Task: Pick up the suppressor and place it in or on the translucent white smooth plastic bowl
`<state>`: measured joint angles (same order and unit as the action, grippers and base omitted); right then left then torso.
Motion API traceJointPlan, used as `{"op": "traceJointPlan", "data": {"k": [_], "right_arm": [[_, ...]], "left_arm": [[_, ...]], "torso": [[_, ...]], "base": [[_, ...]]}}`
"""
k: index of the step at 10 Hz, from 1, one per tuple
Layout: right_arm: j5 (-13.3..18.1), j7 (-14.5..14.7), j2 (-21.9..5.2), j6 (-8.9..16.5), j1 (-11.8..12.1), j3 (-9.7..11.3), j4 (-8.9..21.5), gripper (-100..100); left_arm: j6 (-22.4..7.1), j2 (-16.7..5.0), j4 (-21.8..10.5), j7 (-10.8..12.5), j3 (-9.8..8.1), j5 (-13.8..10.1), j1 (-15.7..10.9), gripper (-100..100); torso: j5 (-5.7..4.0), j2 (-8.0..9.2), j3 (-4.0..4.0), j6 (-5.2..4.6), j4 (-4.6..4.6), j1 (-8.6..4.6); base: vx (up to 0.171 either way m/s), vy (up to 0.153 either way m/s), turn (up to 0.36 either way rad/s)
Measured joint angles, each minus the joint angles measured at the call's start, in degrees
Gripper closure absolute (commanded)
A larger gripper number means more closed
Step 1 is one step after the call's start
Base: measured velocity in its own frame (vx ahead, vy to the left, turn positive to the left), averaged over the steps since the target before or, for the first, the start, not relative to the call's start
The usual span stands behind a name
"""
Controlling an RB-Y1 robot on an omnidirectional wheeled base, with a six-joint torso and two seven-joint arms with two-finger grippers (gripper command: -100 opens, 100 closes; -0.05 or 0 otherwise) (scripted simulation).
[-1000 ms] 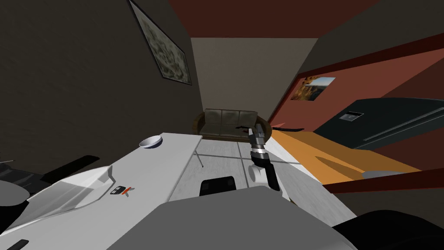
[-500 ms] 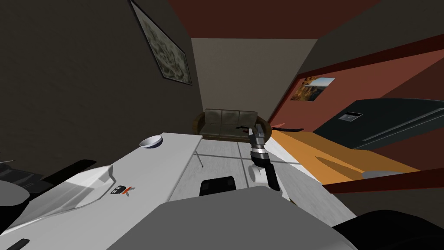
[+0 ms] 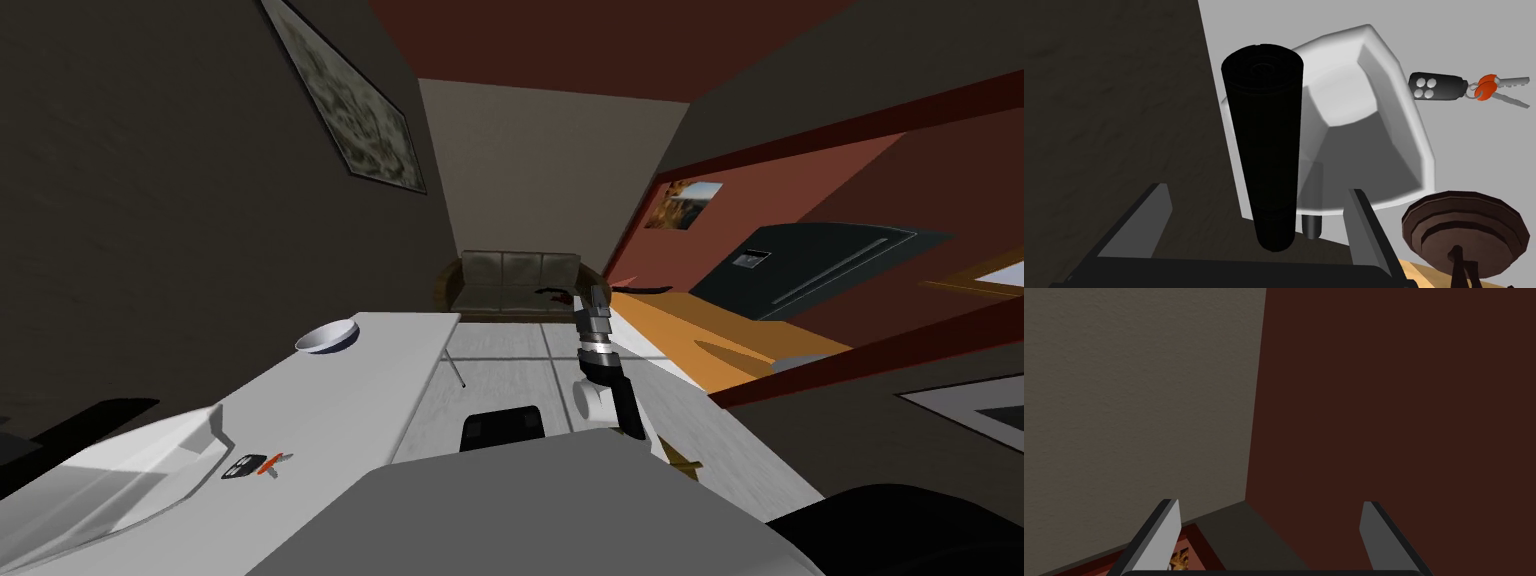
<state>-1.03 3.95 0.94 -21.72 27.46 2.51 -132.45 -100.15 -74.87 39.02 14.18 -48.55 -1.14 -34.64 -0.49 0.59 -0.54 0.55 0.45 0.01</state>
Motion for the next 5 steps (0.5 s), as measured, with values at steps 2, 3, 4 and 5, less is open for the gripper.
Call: {"op": "traceJointPlan", "data": {"k": [2, 3, 4, 5], "right_arm": [[0.0, 0.0, 0.0, 0.0, 0.0, 0.0, 0.0, 0], [0.0, 0.0, 0.0, 0.0, 0.0, 0.0, 0.0, 0], [0.0, 0.0, 0.0, 0.0, 0.0, 0.0, 0.0, 0], [0.0, 0.0, 0.0, 0.0, 0.0, 0.0, 0.0, 0]], "left_arm": [[-0.1, -0.1, -0.1, 0.0, 0.04, 0.0, -0.1, 0], [-0.1, -0.1, -0.1, 0.0, 0.05, 0.0, -0.1, 0], [-0.1, -0.1, -0.1, 0.0, 0.05, 0.0, -0.1, 0], [-0.1, -0.1, -0.1, 0.0, 0.05, 0.0, -0.1, 0]], "torso": [[-0.01, -0.1, 0.06, 0.01, -0.03, -0.09], [-0.01, -0.12, 0.07, 0.0, -0.03, -0.1], [-0.01, -0.13, 0.08, 0.0, -0.03, -0.11], [-0.01, -0.13, 0.08, 0.0, -0.04, -0.11]], "base": [[0.0, 0.0, 0.0], [0.0, 0.0, 0.0], [0.0, 0.0, 0.0], [0.0, 0.0, 0.0]]}}
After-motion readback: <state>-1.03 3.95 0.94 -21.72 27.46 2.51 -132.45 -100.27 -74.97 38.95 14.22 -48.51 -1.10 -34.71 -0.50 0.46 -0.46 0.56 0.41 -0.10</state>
